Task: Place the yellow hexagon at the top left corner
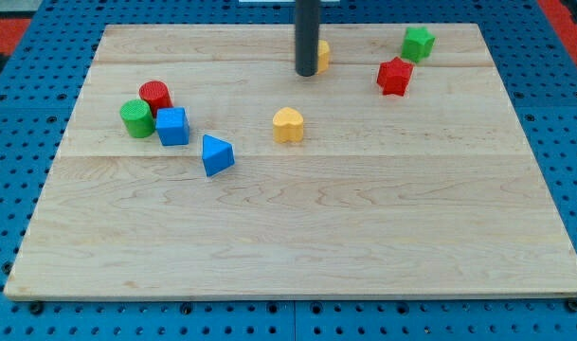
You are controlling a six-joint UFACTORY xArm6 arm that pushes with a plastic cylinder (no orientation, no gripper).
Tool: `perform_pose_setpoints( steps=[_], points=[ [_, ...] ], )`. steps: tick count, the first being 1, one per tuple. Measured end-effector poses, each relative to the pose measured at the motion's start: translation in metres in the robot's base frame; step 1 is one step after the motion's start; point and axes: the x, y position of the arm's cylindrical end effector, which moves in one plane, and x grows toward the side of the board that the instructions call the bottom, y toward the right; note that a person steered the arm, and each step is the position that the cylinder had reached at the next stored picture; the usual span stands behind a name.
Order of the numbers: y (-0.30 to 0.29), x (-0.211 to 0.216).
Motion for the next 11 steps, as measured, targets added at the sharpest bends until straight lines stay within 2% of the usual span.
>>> perform_pose_setpoints(
  steps=[2,3,4,5,6,7,8,9,10,11],
  points=[
    [0.078,-0.012],
    [0.013,-0.029],
    [-0.103,-0.032],
    [-0.049,-0.035],
    [-0.031,-0.058],
    [-0.095,-0.092],
    [-0.162,-0.064],
    [-0.076,-0.064],
    [-0.108,-0.022],
    [-0.199,-0.046]
  ],
)
